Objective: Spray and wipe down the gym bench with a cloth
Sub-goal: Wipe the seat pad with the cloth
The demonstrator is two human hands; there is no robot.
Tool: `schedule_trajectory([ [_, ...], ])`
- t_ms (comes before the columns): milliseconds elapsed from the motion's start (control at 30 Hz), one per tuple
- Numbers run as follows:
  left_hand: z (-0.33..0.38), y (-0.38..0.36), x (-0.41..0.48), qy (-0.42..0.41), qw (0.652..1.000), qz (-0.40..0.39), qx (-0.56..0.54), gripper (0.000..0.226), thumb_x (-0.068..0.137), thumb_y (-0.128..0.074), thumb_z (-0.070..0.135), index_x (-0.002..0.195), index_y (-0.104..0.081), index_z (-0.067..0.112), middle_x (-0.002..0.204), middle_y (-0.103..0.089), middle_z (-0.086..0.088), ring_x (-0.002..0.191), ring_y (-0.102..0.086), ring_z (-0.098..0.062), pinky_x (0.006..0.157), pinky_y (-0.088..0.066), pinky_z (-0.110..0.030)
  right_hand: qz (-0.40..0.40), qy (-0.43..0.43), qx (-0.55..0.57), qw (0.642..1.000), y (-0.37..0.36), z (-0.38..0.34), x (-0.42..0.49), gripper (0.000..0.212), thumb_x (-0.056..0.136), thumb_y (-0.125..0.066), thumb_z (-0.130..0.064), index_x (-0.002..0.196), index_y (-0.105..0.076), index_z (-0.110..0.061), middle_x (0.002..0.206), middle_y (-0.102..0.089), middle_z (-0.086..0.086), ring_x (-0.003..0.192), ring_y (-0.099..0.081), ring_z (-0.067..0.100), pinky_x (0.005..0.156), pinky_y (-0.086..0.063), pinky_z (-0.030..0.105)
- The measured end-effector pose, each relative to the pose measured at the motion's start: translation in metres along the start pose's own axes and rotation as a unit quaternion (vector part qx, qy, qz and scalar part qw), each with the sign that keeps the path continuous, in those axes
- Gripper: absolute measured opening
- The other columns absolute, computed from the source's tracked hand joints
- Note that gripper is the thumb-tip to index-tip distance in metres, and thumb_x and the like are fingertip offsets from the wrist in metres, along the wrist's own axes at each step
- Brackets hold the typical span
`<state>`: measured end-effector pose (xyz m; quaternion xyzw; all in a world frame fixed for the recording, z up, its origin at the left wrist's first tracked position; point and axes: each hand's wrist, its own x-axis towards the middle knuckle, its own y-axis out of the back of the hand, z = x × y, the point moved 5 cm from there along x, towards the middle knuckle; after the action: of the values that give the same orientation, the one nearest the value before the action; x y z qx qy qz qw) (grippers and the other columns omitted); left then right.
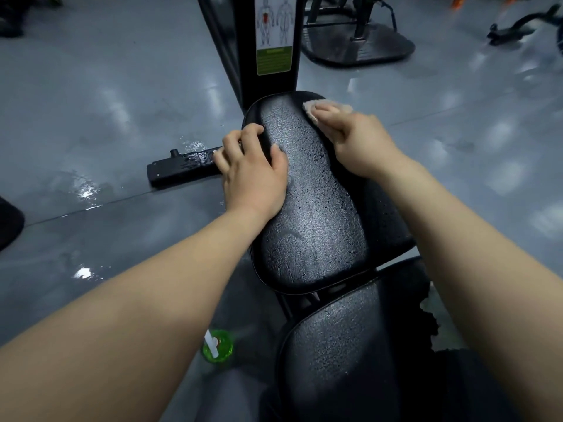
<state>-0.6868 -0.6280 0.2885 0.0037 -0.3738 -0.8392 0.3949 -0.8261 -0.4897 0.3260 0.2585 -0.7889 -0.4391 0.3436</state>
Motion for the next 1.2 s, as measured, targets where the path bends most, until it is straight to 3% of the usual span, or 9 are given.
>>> schedule_trajectory([
  [133,0.000,0.001,-0.001,-0.002,1.000,-0.001,-0.005,0.041,0.099,-0.051,0.040,0.136,-0.046,0.022,0.142,-0.037,-0.008,0.129,-0.033,-0.036,0.108,-0.028,-0.039,-0.013,-0.039,0.009,0.999,0.001,-0.001,0.038,0.039,0.106,-0.049,-0.037,0.142,-0.058,-0.027,0.147,-0.054,-0.009,0.139,-0.045,0.005,0.113,-0.027,0.012],
  [267,0.001,0.004,-0.002,-0.002,1.000,-0.002,-0.016,0.041,0.099,-0.051,0.040,0.136,-0.046,0.023,0.142,-0.037,-0.007,0.130,-0.031,-0.034,0.108,-0.029,-0.038,-0.008,-0.037,0.021,0.999,0.002,-0.011,0.042,0.039,0.106,-0.046,-0.040,0.142,-0.057,-0.029,0.146,-0.056,-0.013,0.137,-0.049,0.009,0.115,-0.034,0.023],
  [400,-0.002,0.003,-0.002,-0.006,1.000,0.007,-0.021,0.040,0.099,-0.052,0.041,0.135,-0.048,0.024,0.141,-0.038,-0.006,0.129,-0.033,-0.032,0.109,-0.028,-0.036,-0.017,0.022,-0.058,0.998,0.004,-0.021,0.002,0.037,0.107,-0.046,-0.032,0.142,-0.058,-0.026,0.149,-0.054,-0.010,0.137,-0.048,0.017,0.112,-0.037,0.027],
  [500,-0.004,0.001,0.000,-0.011,0.999,0.011,-0.030,0.040,0.098,-0.052,0.041,0.134,-0.048,0.025,0.141,-0.038,-0.005,0.130,-0.032,-0.032,0.108,-0.029,-0.035,-0.026,0.044,-0.078,0.996,0.007,-0.020,-0.010,0.040,0.106,-0.047,-0.023,0.145,-0.054,-0.025,0.152,-0.050,-0.010,0.141,-0.043,0.014,0.108,-0.028,0.014],
  [600,-0.004,0.000,0.000,-0.006,0.999,0.014,-0.033,0.040,0.098,-0.052,0.042,0.134,-0.049,0.026,0.141,-0.038,-0.004,0.129,-0.032,-0.031,0.108,-0.028,-0.034,-0.038,0.010,-0.092,0.995,0.004,-0.015,0.021,0.048,0.104,-0.048,-0.016,0.150,-0.048,-0.030,0.155,-0.045,-0.012,0.142,-0.042,0.014,0.106,-0.026,0.012],
  [700,-0.003,0.003,-0.002,-0.003,0.999,0.009,-0.034,0.039,0.098,-0.052,0.042,0.134,-0.049,0.026,0.140,-0.038,-0.004,0.128,-0.032,-0.030,0.108,-0.027,-0.033,-0.045,-0.040,-0.062,0.996,-0.001,-0.010,0.050,0.048,0.104,-0.047,-0.022,0.149,-0.047,-0.039,0.153,-0.045,-0.018,0.142,-0.040,0.006,0.105,-0.016,0.002],
  [867,-0.005,0.003,-0.001,-0.008,0.999,0.016,-0.037,0.038,0.098,-0.053,0.041,0.133,-0.050,0.025,0.139,-0.039,-0.005,0.128,-0.033,-0.031,0.110,-0.026,-0.033,-0.043,0.018,-0.064,0.997,0.001,-0.028,0.017,0.044,0.103,-0.047,-0.021,0.146,-0.053,-0.031,0.153,-0.048,-0.012,0.140,-0.045,0.015,0.114,-0.033,0.023],
  [1000,-0.005,0.002,-0.001,-0.009,0.999,0.026,-0.045,0.038,0.097,-0.054,0.040,0.132,-0.052,0.024,0.137,-0.041,-0.007,0.126,-0.034,-0.031,0.110,-0.025,-0.033,-0.049,0.068,-0.089,0.992,-0.001,-0.038,-0.012,0.048,0.100,-0.048,-0.008,0.146,-0.053,-0.022,0.153,-0.049,-0.007,0.142,-0.041,0.019,0.112,-0.032,0.025],
  [1200,-0.005,0.003,0.000,-0.005,0.998,0.028,-0.051,0.038,0.097,-0.055,0.040,0.132,-0.053,0.024,0.137,-0.042,-0.008,0.126,-0.036,-0.033,0.110,-0.025,-0.034,-0.080,0.005,-0.127,0.989,-0.007,-0.042,0.047,0.068,0.095,-0.044,-0.002,0.156,-0.037,-0.029,0.161,-0.037,-0.005,0.144,-0.036,0.027,0.115,-0.026,0.027],
])
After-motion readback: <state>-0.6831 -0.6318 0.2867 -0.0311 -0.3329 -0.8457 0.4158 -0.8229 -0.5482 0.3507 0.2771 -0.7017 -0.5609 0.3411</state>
